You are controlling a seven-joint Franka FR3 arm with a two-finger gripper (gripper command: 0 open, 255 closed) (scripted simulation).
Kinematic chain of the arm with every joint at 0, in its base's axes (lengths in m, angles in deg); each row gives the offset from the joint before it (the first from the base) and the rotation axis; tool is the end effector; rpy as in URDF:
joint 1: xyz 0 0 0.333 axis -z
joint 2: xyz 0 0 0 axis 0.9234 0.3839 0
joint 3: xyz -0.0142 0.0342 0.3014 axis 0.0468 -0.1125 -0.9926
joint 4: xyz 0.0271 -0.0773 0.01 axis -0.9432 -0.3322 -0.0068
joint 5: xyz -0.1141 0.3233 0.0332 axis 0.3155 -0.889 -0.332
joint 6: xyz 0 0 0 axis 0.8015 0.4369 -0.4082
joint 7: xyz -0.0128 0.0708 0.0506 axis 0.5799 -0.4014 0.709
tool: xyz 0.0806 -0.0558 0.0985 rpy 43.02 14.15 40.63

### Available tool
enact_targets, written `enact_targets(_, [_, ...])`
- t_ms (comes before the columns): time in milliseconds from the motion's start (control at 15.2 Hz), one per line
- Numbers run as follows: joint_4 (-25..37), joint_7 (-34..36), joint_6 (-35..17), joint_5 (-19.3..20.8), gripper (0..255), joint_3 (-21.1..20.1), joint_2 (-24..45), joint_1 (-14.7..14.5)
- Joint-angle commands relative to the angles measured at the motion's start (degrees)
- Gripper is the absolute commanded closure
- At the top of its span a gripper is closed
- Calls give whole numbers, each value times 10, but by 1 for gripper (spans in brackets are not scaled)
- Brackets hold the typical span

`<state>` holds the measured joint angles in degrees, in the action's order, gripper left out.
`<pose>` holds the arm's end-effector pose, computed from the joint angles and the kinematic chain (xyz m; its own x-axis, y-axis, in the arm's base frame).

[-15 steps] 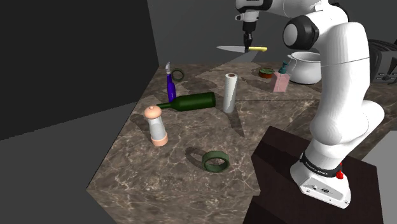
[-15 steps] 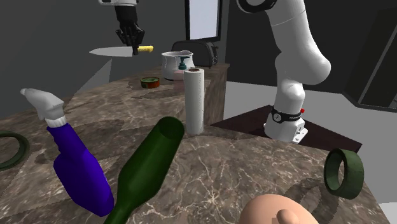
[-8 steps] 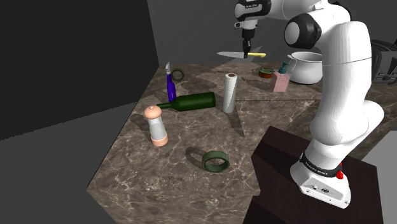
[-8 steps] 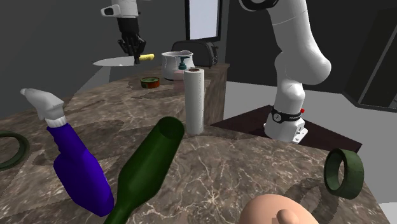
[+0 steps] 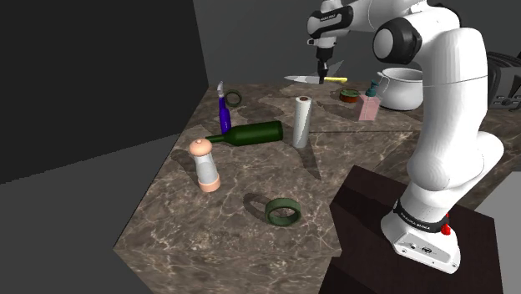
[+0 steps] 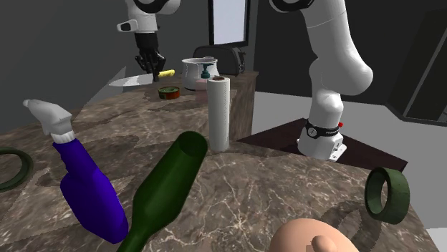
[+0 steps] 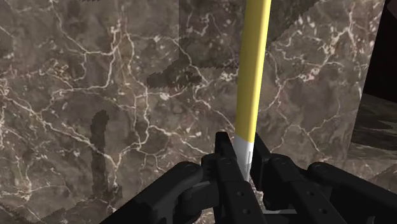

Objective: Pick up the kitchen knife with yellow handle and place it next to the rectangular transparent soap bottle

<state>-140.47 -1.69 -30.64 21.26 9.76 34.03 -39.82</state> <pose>0.5090 -0.3894 0.4309 0.8056 0.5920 -0.0212 0.5922 -0.8058 -0.0004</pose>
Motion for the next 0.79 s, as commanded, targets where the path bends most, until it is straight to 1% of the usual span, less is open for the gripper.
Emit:
enact_targets(0, [-18, 0, -18, 0, 255, -1, 0, -2])
enact_targets(726, [-80, -2, -95, -4, 255, -3, 15, -3])
